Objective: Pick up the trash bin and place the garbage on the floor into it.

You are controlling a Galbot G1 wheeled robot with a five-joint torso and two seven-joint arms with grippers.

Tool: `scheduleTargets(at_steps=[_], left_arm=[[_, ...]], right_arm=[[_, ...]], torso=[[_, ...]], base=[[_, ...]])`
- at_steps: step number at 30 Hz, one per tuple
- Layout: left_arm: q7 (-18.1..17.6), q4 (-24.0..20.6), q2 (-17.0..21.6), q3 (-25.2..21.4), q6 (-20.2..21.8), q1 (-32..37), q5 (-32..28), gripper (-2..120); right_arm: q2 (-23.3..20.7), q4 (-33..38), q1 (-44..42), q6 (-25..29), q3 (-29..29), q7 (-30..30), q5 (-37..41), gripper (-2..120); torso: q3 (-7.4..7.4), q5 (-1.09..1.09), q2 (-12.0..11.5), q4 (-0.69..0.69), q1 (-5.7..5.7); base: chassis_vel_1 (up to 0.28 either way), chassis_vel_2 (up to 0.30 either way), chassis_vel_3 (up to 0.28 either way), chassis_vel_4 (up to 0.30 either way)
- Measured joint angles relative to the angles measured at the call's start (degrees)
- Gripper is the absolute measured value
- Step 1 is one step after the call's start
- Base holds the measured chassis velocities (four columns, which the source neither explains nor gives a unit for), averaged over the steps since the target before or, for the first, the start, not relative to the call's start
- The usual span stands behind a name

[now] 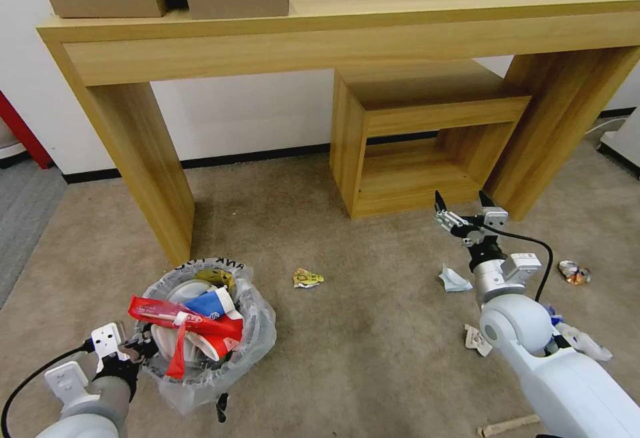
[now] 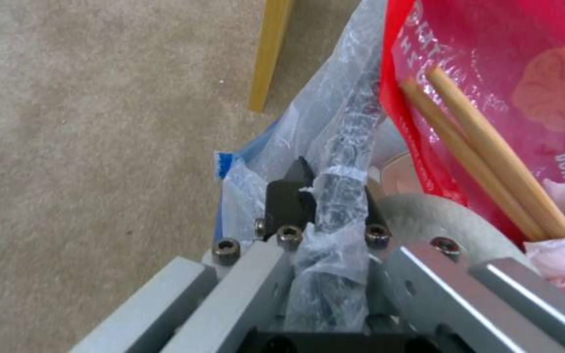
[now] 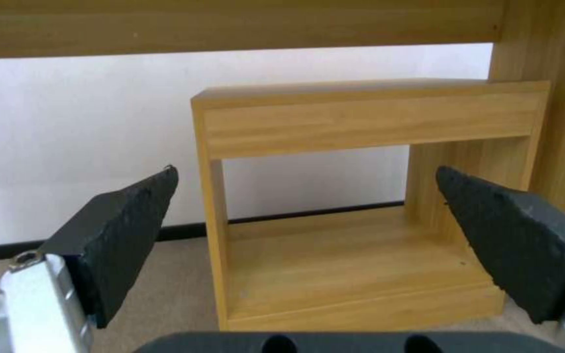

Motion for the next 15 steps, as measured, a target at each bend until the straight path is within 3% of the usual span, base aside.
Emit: scheduleTargets(at_steps=[15], left_arm=[[0.01, 0.33, 0.06, -0.09, 0.0, -0.27, -0.08, 0]], right_arm=[[0.08, -0.24, 0.8, 0.26, -1.38, -0.36, 0.3, 100]], torso=[[0.0, 0.0, 0.0, 0.0, -0.01]], base=[[-0.071, 0.063, 0.064, -0.063]])
